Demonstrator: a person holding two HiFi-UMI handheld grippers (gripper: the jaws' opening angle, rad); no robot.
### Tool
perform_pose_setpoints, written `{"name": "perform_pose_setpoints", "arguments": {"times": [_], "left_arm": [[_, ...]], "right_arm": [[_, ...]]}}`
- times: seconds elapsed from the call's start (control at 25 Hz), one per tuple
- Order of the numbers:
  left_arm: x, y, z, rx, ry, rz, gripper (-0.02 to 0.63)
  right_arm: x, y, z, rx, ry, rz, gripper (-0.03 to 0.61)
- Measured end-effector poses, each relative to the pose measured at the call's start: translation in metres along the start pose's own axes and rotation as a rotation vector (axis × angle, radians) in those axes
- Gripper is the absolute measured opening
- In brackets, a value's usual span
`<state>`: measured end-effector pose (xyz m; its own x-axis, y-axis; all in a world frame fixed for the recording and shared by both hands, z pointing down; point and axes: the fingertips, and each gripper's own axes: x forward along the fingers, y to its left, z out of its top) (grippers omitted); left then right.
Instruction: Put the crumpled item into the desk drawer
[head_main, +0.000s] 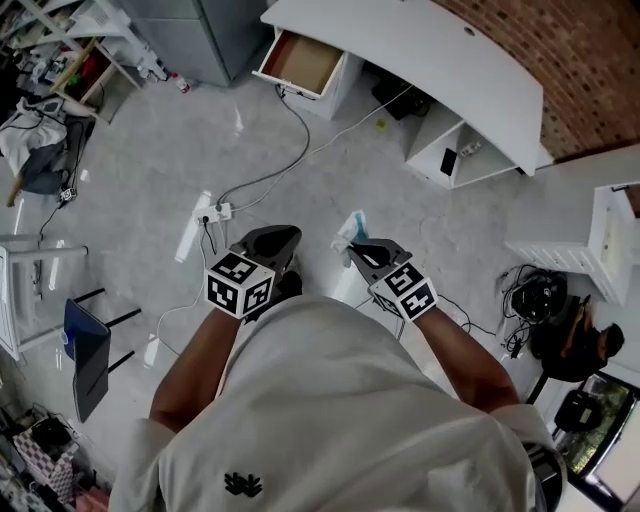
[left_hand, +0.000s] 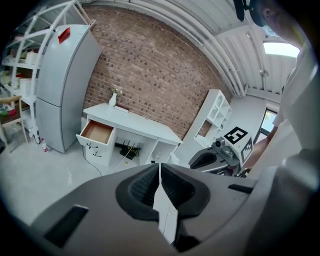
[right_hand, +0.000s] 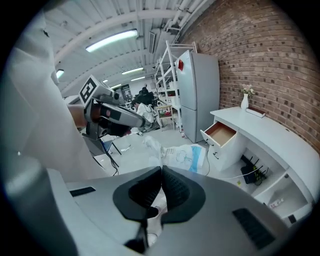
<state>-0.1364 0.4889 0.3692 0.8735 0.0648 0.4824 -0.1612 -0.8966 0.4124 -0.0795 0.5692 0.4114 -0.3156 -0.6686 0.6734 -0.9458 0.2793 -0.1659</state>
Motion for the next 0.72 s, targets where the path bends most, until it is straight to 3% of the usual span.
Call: {"name": "perform_pose_setpoints", "arguments": {"times": [0.32, 0.72], "left_arm": [[-0.029, 0.139, 0.042, -0.008, -0.002, 0.035, 0.031], [-0.004, 0.237, 0.099, -0.129, -0.054, 0.155, 0.031]], "right_arm": [[0.106, -0.05, 0.113, -0.087, 0.019, -0.005, 0.029], [0.2, -0.167, 0.198, -0.285, 0.086, 0.071, 0.029]]}}
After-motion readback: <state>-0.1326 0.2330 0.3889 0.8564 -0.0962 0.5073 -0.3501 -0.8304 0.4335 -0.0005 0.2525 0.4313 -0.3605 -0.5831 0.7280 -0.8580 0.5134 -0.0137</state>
